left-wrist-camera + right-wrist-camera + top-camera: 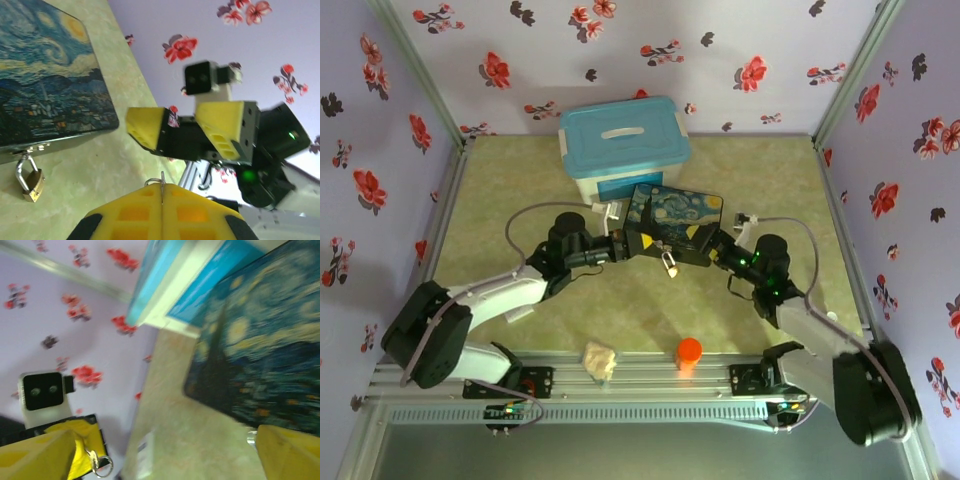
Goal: Unlock the padlock with the key
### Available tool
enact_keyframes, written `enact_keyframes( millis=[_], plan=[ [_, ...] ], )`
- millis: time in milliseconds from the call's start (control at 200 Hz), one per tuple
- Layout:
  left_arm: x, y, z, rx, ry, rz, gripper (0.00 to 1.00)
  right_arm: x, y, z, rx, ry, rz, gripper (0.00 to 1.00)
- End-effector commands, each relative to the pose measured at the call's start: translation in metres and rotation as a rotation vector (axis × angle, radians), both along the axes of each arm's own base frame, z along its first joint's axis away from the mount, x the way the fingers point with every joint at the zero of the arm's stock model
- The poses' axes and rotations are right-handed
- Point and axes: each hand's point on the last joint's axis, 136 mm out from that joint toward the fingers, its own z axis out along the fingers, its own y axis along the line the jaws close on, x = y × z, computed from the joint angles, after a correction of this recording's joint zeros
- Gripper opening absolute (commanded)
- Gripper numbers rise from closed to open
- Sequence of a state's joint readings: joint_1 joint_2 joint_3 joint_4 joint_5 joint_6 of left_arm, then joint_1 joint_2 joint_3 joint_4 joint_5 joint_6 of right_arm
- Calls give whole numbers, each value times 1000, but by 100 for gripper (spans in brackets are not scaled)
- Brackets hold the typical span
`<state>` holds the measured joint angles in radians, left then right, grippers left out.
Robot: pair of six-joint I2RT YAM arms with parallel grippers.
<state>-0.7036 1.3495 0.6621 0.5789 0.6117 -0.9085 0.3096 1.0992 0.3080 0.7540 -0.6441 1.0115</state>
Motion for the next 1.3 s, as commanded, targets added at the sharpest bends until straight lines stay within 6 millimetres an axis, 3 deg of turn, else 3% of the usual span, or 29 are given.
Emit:
enact_keyframes(
  millis=[0, 105, 245, 470, 785, 900, 1035, 1295],
  plan=[
    [-22, 0, 19, 13, -106, -132, 0, -25, 27, 71, 175, -213, 264, 87],
    [-21, 1, 24, 1, -112, -129, 0, -33, 50, 78, 204, -225, 354, 81],
    [-19, -1, 31, -24, -117, -125, 0, -49, 77, 74, 181, -230, 433, 70],
    [-15, -2, 35, -38, -107, -118, 0, -54, 75, 64, 127, -221, 422, 55],
    [-13, -3, 48, -95, -113, -109, 0, -57, 78, 56, 129, -196, 442, 47],
    [-13, -4, 45, -94, -103, -109, 0, -59, 78, 62, 167, -211, 448, 35],
    [-12, -4, 44, -91, -101, -105, 0, -59, 78, 60, 186, -205, 449, 28],
    [-10, -5, 43, -88, -97, -101, 0, -61, 78, 59, 211, -191, 459, 24]
  ],
)
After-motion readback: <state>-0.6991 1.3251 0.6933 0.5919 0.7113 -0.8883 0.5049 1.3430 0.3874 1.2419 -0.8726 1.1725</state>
